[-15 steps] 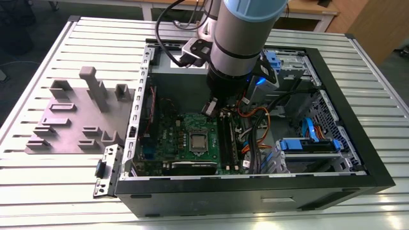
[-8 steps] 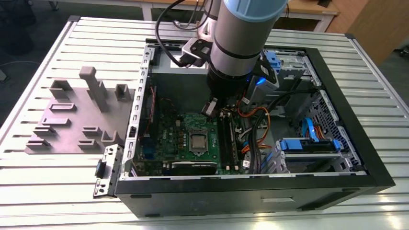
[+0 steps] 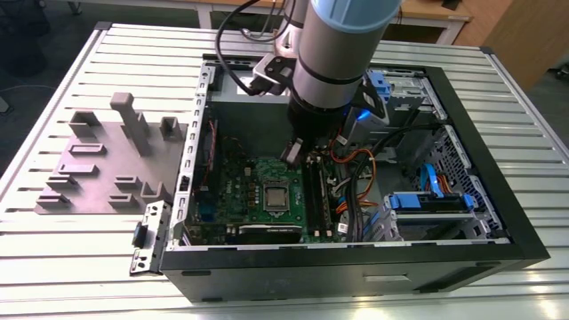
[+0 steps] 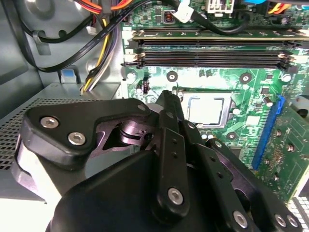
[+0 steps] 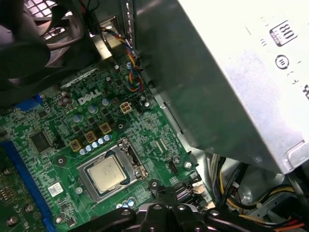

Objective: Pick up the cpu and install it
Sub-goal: 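Install the first cpu locking lever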

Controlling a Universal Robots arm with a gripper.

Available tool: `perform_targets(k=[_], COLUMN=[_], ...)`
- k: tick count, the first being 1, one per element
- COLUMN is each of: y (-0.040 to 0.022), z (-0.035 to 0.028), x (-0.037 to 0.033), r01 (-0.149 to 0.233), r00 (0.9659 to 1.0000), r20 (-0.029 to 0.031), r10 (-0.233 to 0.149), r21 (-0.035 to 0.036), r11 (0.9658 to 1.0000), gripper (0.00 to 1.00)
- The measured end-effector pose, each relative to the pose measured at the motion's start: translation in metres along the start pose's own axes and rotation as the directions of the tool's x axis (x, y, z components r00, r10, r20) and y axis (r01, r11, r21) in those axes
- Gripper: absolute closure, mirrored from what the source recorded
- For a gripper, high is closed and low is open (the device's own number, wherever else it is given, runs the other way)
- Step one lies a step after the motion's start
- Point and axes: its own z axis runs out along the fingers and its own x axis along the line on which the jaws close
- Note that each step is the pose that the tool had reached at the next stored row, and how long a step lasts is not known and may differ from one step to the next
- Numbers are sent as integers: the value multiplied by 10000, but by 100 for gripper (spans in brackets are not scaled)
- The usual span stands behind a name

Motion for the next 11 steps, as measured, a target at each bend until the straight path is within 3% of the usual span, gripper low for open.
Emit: perform_targets(k=[5, 11], y=[-22, -7], z=[-5, -6], x=[38, 66], r01=[43, 383], r00=[10000, 9993], r20=[-3, -30], r10=[-43, -383], r21=[-3, -29], r11=[10000, 9993], gripper=[89, 89])
